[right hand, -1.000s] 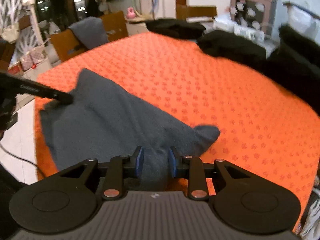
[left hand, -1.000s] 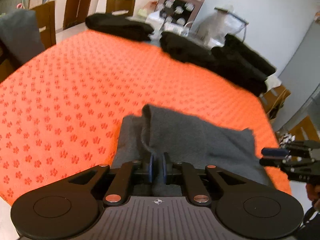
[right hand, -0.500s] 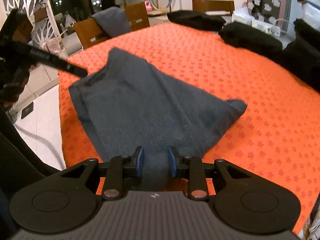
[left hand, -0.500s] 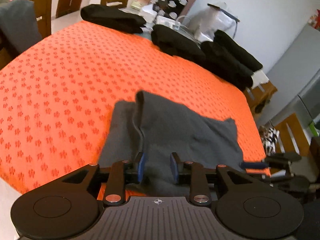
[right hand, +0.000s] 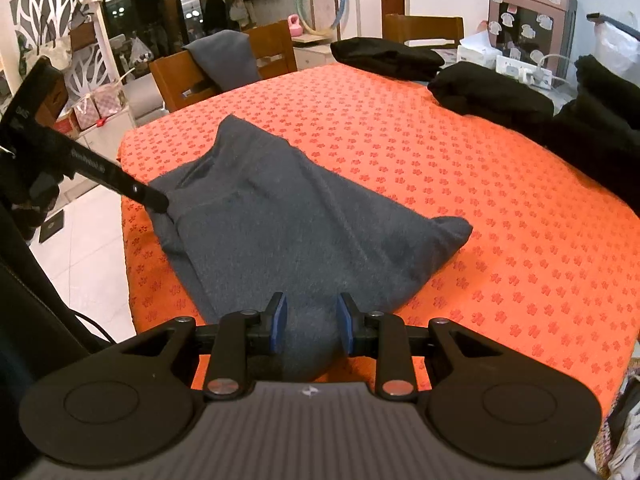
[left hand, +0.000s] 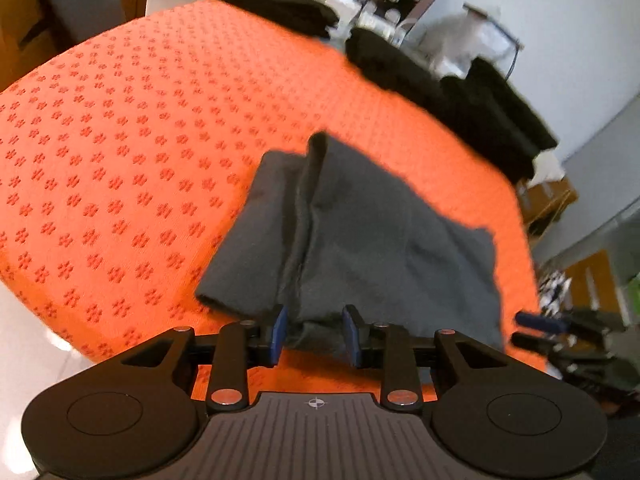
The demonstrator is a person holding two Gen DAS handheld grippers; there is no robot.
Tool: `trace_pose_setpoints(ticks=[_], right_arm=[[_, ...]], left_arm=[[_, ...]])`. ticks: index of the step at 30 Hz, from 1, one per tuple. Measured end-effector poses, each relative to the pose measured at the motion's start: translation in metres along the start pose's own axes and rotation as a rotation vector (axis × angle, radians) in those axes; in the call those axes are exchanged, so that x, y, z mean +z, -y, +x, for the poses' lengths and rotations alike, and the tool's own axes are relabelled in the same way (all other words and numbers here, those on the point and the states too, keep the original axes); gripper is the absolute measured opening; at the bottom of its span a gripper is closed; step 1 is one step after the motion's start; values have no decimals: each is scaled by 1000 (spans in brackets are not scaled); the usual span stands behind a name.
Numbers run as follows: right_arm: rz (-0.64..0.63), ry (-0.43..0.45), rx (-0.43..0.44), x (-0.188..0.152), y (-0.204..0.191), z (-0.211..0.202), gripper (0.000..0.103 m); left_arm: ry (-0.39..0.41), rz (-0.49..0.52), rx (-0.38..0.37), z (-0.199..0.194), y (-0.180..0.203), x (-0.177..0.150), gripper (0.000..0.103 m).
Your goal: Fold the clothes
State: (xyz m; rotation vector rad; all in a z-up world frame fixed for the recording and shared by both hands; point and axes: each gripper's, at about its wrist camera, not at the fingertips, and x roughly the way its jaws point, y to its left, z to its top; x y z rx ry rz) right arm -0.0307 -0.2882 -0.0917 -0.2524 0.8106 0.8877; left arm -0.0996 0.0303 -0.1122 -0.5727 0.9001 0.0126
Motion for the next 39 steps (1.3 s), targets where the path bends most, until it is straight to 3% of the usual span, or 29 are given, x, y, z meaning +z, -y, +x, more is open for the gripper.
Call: trace_pose_setpoints(ticks=[8, 12, 13, 14, 20, 25, 34, 39], right_arm=[[-7, 1, -3, 1, 1, -1, 32], [-15, 1, -3, 1, 1, -3, 32], [-16, 0, -3, 1, 1, -3, 32], [-16, 0, -3, 2, 1, -3, 32], [-28, 4, 3, 3, 2, -4, 32], [-38, 19, 24, 6, 1, -3, 32], [-65, 25, 80, 25, -3, 23, 33], [-71, -56, 125, 22, -1, 49, 36]], left_arm=[[-20, -41, 23, 8, 2, -1, 33], [20, -61, 8, 8, 4, 0, 32], [36, -61, 1, 6, 5, 1, 30], [58, -53, -2, 4, 8, 2, 9], [175, 42, 1, -28, 31, 3, 5], [143, 59, 31, -43, 30, -9, 5], [79, 30, 127, -11, 13, -26, 5], [66, 22, 148, -4, 9, -30, 5]])
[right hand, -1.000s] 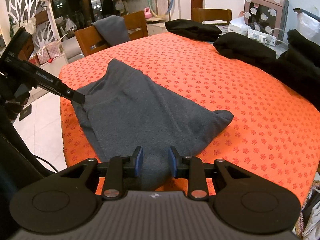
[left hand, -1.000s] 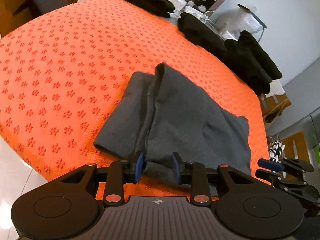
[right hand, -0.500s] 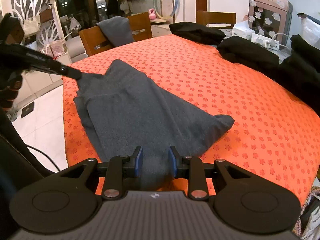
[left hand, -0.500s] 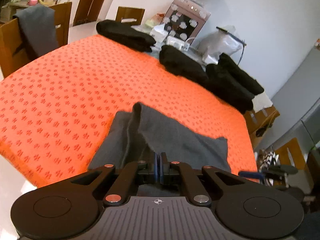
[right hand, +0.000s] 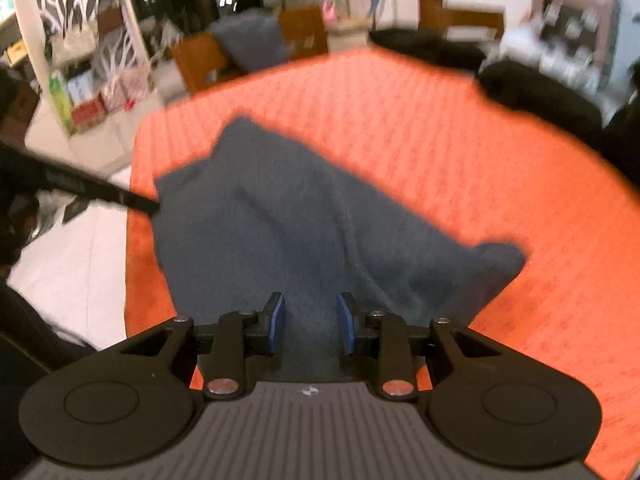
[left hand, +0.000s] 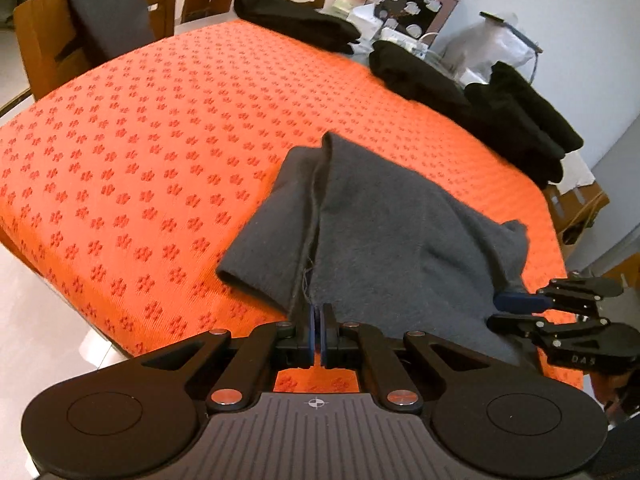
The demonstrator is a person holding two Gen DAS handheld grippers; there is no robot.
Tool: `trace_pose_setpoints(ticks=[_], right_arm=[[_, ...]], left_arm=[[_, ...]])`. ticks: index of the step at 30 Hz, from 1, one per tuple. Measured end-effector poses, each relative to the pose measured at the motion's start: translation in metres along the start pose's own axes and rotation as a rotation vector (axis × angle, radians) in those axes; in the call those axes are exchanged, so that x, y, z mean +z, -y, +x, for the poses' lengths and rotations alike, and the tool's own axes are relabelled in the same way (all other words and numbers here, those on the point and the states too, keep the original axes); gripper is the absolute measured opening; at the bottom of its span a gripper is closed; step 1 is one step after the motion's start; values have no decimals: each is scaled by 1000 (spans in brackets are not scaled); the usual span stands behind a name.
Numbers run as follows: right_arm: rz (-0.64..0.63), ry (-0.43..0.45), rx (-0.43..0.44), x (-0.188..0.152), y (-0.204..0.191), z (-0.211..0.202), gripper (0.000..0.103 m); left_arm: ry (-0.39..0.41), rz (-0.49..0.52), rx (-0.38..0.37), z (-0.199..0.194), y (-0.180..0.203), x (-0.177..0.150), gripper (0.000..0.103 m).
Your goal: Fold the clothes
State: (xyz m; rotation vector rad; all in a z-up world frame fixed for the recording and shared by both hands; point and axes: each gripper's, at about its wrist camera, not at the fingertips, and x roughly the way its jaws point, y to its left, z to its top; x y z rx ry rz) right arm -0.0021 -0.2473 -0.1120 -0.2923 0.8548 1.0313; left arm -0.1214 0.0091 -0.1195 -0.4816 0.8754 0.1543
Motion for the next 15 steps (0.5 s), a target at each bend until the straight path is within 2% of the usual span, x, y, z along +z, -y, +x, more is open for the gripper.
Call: trace_pose_setpoints(ticks=[2, 4, 7, 11, 15], right_arm=[[3, -24, 28, 2, 1, 5, 37], [8, -5, 58, 10, 1, -5, 37], [-3, 40, 23, 14, 0, -16, 38], [28, -55, 43, -1, -1, -1, 38], [29, -49, 108, -14, -15, -17, 38]], left_arm=[[1, -6, 1, 0, -1, -2, 5], [5, -6, -2, -1, -2, -2, 5], [10, -10, -1, -3, -3, -3, 5], [18, -24, -19, -9, -5, -2, 6], [64, 1, -58, -27, -1, 7, 8]])
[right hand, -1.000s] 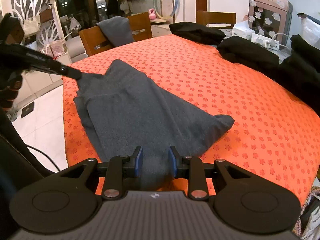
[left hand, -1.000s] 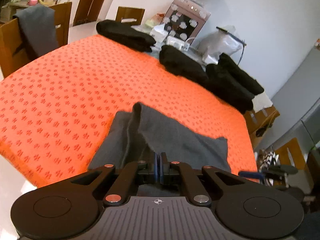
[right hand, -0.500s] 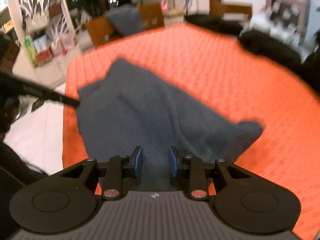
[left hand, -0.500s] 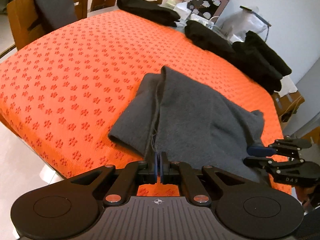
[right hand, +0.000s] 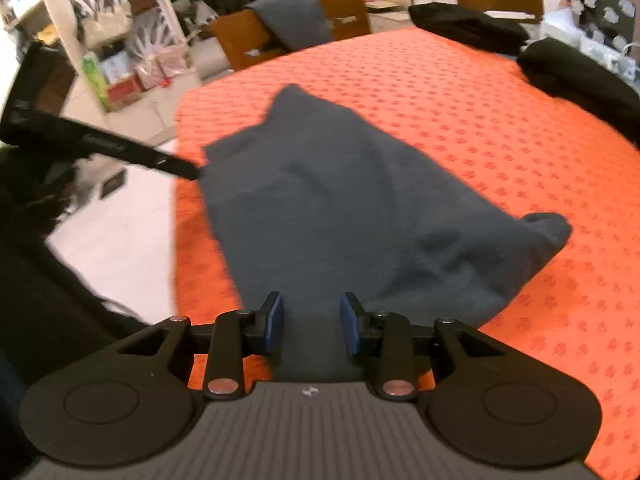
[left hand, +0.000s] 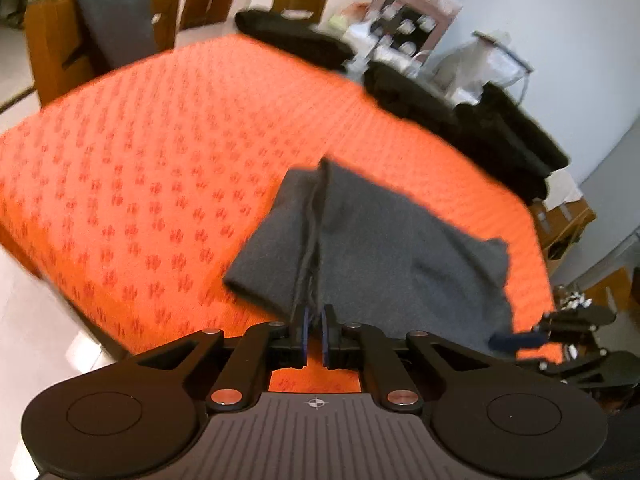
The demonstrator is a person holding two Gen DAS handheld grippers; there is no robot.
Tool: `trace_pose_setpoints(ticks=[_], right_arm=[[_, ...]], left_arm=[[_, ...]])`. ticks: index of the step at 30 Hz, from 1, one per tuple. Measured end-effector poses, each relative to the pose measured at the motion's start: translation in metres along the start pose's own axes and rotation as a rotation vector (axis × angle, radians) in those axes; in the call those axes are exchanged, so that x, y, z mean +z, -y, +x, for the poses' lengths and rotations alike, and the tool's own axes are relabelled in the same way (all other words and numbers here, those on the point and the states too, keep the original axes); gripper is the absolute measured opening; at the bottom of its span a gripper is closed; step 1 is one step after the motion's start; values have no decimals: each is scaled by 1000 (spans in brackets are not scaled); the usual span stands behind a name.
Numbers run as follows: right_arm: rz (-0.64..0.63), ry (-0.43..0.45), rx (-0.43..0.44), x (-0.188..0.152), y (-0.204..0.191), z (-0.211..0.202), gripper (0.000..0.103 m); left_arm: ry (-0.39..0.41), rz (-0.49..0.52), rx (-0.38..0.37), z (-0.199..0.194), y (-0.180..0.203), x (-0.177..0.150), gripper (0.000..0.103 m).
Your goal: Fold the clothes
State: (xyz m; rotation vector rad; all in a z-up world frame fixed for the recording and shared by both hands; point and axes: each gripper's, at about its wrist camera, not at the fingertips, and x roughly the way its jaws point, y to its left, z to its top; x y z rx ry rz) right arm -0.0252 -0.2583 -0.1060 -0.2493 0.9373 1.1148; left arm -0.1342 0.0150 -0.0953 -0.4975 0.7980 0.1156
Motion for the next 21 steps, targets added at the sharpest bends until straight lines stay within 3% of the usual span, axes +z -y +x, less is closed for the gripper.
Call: trace_pose_setpoints(ticks=[3, 7, 12, 17, 21], right_arm=[[37, 41, -28, -10, -4, -20, 38], [143, 65, -128, -28, -1, -35, 38], [444, 133, -226, -47, 21, -44, 38], [730, 250, -187, -61, 45, -43, 38], [826, 313, -168, -61, 49, -33, 38]], left_arm=[[36, 55, -55, -9, 12, 16, 19], [48, 143, -134, 0, 34, 41, 25], [-18, 251, -242, 42, 71, 63, 29], [-111, 403, -325, 89, 116, 77, 45], [-172, 506, -359, 122, 150, 87, 53]])
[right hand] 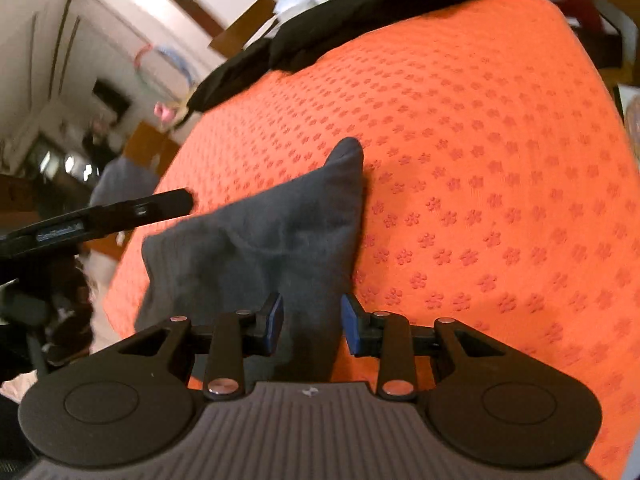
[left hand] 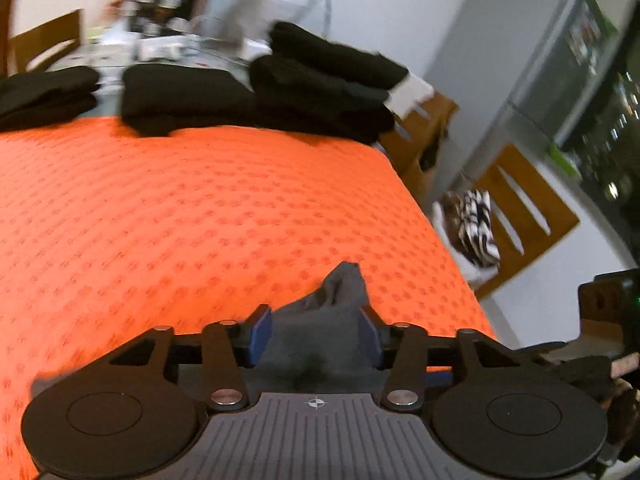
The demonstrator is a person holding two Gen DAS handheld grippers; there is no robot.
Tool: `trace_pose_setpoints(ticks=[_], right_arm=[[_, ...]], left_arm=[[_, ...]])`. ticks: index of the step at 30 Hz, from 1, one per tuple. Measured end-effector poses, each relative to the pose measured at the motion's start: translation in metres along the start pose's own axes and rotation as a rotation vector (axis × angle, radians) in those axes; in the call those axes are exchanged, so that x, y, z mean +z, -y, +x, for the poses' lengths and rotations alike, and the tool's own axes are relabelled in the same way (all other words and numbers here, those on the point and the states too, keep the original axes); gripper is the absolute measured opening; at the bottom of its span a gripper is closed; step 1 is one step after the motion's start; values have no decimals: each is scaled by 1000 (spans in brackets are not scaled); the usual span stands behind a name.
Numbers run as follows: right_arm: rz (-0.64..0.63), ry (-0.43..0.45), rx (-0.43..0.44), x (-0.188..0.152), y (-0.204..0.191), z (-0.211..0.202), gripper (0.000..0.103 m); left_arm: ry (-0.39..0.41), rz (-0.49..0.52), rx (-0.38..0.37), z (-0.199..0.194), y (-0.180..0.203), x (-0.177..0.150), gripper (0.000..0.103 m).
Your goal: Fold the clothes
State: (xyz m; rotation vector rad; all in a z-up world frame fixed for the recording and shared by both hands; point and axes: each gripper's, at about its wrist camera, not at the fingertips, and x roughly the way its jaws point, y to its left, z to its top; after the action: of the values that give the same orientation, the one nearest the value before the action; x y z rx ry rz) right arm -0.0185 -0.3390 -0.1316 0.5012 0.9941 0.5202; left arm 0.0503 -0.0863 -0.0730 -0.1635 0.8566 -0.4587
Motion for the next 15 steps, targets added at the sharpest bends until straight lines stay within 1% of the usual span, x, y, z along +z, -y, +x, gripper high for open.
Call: trace_pose_setpoints(ticks=[3, 5, 6, 8, 11, 12, 13, 14, 15], right_arm=[[33, 26, -8, -2, 1, 5, 38], [62, 43, -10, -4, 4, 9, 36], [77, 53, -10, -5, 4, 10, 34], [106, 71, -11, -6, 5, 14, 33], [152, 93, -23, -8, 10, 18, 28], [172, 99, -23, -8, 12, 19, 26], [191, 104, -22, -10, 14, 19, 24], [211, 110, -17, -11, 17, 20, 23], [224, 116, -14, -13, 19, 20, 21]], left_arm=[[-38, 39, -19, 23, 4, 14, 56], [-77, 60, -31, 41, 7, 21, 57], [-100, 67, -36, 50, 9, 22, 57], [-145, 79, -47, 68, 12, 25, 57], [-194, 107, -51, 93, 19, 26, 57], [-209, 117, -53, 101, 22, 25, 55], [-224, 128, -46, 108, 24, 24, 49], [-238, 140, -33, 114, 26, 23, 27], [-246, 154, -22, 119, 27, 23, 21]])
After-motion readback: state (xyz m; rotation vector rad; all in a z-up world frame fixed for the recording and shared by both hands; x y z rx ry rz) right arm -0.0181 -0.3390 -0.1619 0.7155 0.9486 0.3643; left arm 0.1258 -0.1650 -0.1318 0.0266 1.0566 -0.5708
